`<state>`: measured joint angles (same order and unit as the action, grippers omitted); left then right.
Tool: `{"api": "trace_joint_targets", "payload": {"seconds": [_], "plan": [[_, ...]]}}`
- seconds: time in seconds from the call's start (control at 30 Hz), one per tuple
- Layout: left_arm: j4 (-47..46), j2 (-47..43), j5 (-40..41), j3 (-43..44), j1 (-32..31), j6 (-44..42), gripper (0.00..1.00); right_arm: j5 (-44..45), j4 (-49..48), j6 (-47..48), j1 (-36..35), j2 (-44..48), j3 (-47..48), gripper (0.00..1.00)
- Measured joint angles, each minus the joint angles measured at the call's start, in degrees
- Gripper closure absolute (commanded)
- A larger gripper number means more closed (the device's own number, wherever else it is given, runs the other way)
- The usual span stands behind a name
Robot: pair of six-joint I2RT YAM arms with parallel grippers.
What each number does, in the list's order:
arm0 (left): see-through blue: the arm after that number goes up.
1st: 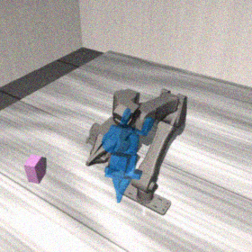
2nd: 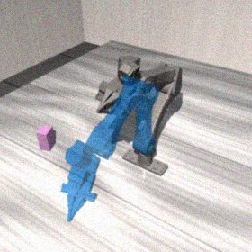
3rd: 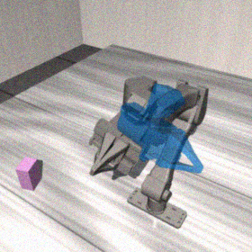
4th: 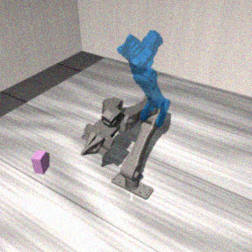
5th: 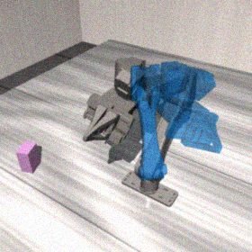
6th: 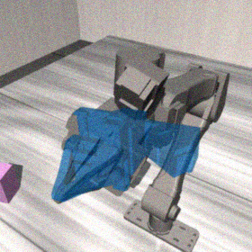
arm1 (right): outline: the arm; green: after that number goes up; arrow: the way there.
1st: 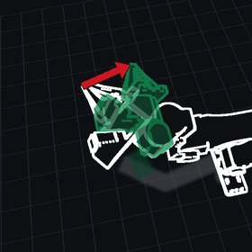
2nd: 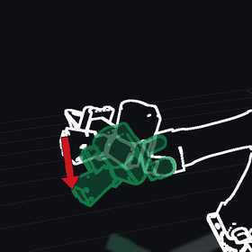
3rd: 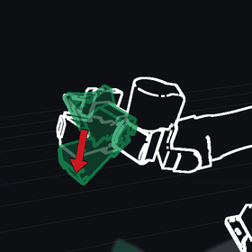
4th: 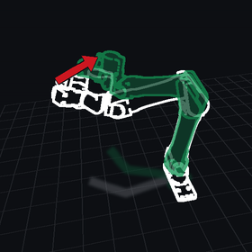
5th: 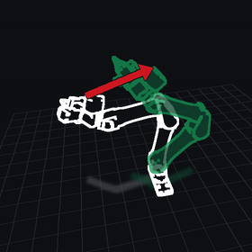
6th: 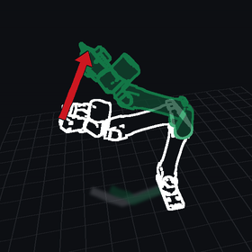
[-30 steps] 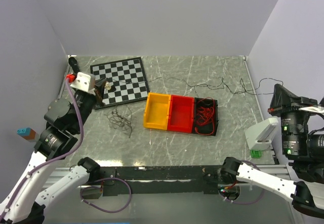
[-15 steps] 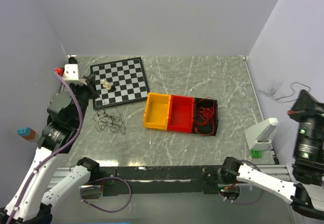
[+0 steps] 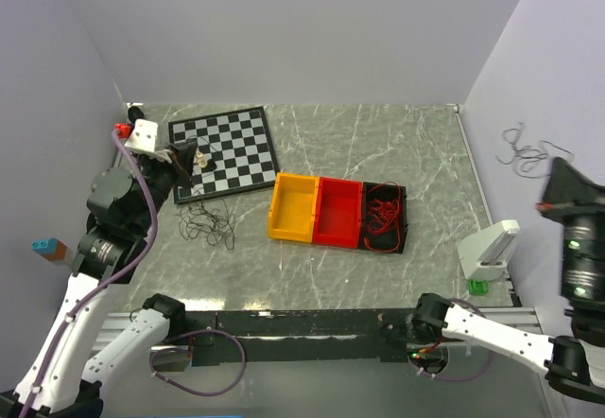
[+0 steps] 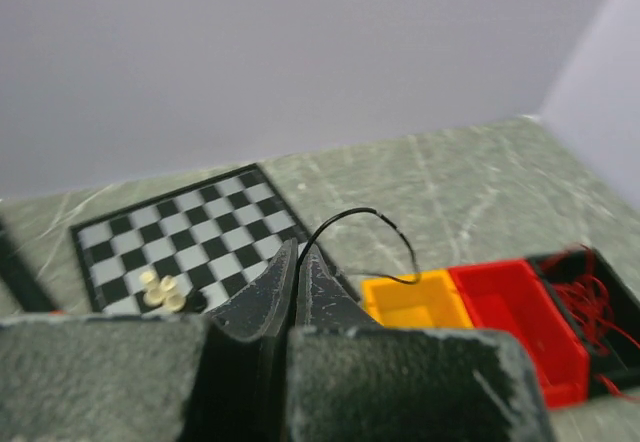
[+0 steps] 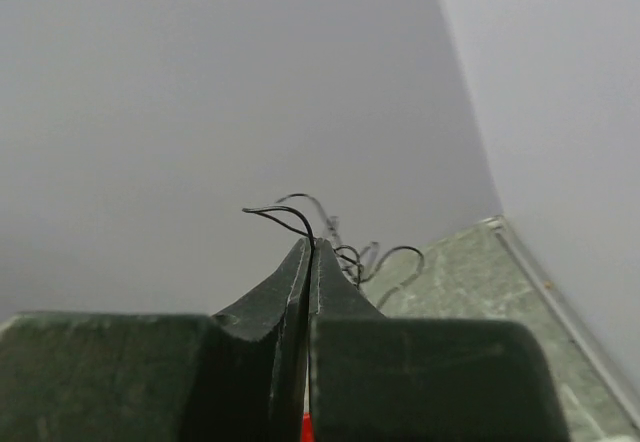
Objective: Untangle the cables
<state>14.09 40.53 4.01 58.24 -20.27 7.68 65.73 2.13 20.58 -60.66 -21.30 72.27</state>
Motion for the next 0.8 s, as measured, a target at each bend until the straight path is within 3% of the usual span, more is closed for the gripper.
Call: {"api": "trace_joint_targets", "payload": {"seconds": [0.27,0.47,0.8], "plan": [[0.35,-3.23,-11.26,1.38,0.00,-5.16,0.99,-13.97,8.35,-16.31,0.42,-19.56,-1.95,1.00],[0.48,-6.51,-14.14,4.52,0.00,-9.27,0.99,-27.96,10.51,-26.38,6.84,-33.66,-4.44,1.00],[-0.17,-10.01,-20.33,4.28,0.00,-13.55,0.99,-39.21,8.83,-33.79,10.78,-46.34,-5.42,1.00]]}}
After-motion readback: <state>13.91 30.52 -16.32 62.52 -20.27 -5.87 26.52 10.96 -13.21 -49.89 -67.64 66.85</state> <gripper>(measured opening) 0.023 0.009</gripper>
